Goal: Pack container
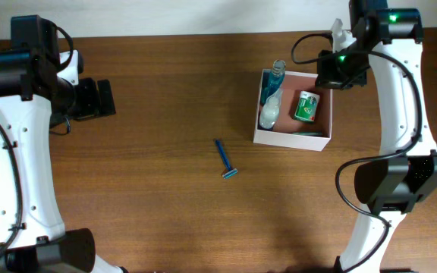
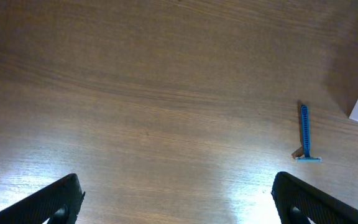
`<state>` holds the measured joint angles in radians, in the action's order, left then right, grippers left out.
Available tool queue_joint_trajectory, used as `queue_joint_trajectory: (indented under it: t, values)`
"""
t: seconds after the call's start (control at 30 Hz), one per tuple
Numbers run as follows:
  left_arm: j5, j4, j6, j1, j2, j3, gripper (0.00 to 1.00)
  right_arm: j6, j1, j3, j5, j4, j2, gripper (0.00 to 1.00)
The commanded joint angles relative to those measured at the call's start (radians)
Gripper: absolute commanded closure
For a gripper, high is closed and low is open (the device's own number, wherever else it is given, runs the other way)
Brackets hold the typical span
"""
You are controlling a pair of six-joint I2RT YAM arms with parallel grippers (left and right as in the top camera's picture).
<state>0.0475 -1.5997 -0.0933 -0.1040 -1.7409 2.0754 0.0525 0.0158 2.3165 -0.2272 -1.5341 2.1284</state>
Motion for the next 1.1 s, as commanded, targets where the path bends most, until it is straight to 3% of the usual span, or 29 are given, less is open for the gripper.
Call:
queue_joint_trajectory:
  t: [0.0, 0.1, 0.17, 0.23, 0.27, 0.3, 0.4, 0.5, 0.67, 0.9, 1.07]
  values:
    - [-0.003, 0.002, 0.016, -0.003, 0.013, -0.003, 0.01, 0.009, 0.011, -0.005, 0.001, 0.053, 0.002, 0.77]
    - [-0.003, 0.002, 0.016, -0.003, 0.013, -0.003, 0.01, 0.009, 0.055, -0.005, 0.002, 0.093, 0.002, 0.69]
    - [-0.003, 0.002, 0.016, -0.003, 0.013, -0.003, 0.01, 0.009, 0.101, -0.005, 0.002, 0.111, 0.002, 0.57]
    - [-0.003, 0.002, 0.016, -0.003, 0.013, -0.003, 0.01, 0.008, 0.152, -0.005, 0.003, 0.138, 0.002, 0.33]
    - [-0.003, 0.002, 0.016, -0.003, 0.013, -0.003, 0.01, 0.008, 0.179, -0.005, 0.013, 0.158, 0.002, 0.10]
    - [-0.003, 0.002, 0.016, -0.003, 0.013, -0.003, 0.01, 0.008, 0.229, -0.005, 0.029, 0.193, 0.002, 0.01]
    - [-0.003, 0.002, 0.016, -0.003, 0.013, -0.003, 0.01, -0.021, 0.357, -0.005, 0.000, 0.235, 0.003, 0.01]
    - [-0.003, 0.002, 0.016, -0.003, 0.013, -0.003, 0.01, -0.219, 0.391, -0.006, -0.016, 0.256, 0.020, 0.01]
    - [-0.003, 0.002, 0.016, -0.003, 0.013, -0.003, 0.01, -0.441, 0.398, -0.007, 0.182, 0.266, 0.112, 0.01]
    - [-0.003, 0.002, 0.016, -0.003, 0.013, -0.003, 0.01, -0.493, 0.426, -0.007, 0.238, 0.302, 0.238, 0.01]
    - [-0.003, 0.002, 0.016, -0.003, 0.013, -0.003, 0.01, -0.504, 0.494, -0.007, 0.135, 0.298, 0.300, 0.01]
